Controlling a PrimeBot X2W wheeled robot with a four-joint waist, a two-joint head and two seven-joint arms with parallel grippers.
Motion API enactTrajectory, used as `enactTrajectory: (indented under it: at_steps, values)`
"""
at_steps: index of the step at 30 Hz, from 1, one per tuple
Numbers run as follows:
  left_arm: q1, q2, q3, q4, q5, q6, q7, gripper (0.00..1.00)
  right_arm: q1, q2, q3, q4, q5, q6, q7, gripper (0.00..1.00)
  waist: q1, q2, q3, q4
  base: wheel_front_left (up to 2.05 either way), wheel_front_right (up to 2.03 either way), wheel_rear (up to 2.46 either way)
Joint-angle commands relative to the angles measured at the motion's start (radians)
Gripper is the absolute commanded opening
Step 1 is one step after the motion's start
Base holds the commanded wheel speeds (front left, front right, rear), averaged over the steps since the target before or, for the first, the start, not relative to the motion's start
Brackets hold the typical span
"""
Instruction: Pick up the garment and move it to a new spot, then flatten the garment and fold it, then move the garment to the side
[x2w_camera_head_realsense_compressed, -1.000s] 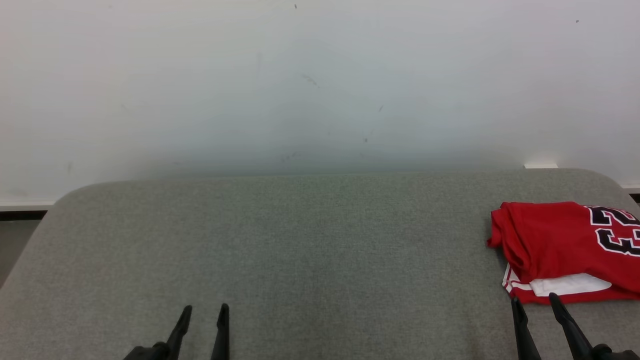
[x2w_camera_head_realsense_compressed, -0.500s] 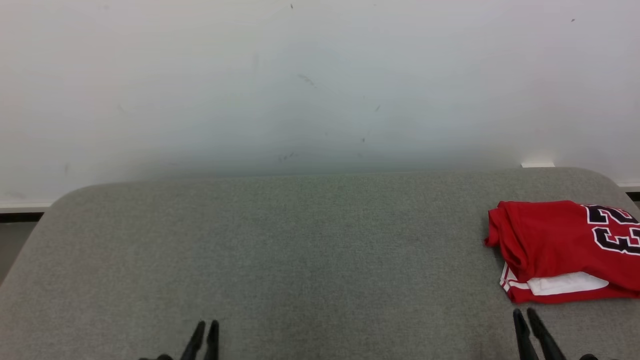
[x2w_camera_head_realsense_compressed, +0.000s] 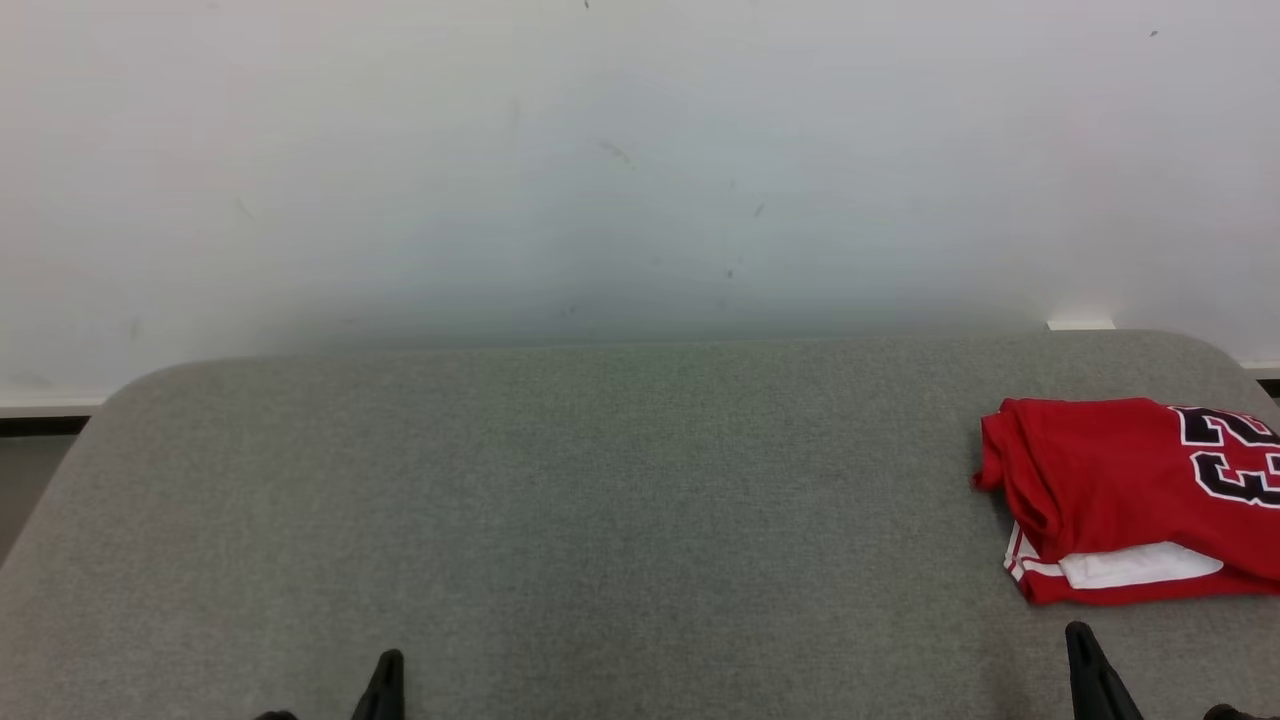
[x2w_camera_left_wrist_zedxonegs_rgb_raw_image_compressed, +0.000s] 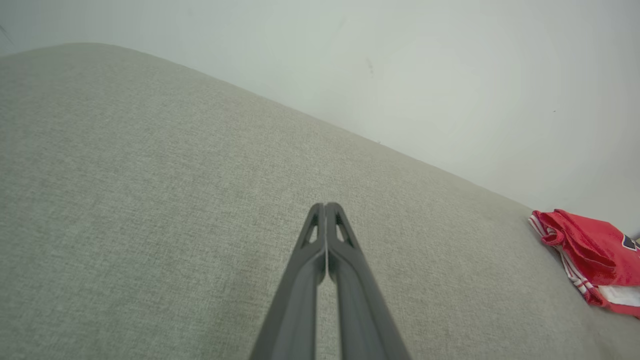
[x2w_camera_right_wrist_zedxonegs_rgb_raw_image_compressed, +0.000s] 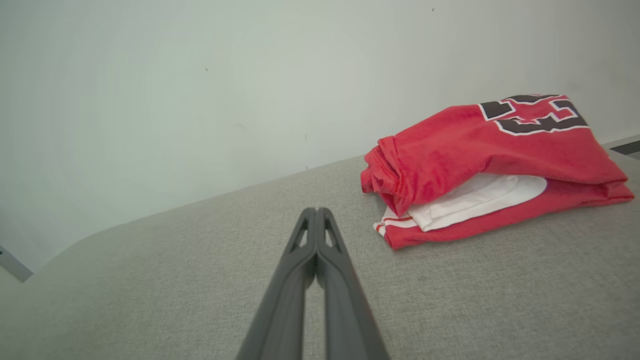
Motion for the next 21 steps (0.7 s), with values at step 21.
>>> enactTrajectory:
  at_steps: [21]
  values:
    - [-0.066, 0.004, 0.056, -0.037, -0.36, -0.017, 0.091, 0.0, -0.081, 0.005, -0.054, -0.002, 0.336, -0.001, 0.091, 0.0, 0.0001, 0.0, 0.016, 0.008, 0.0, 0.0, 0.0]
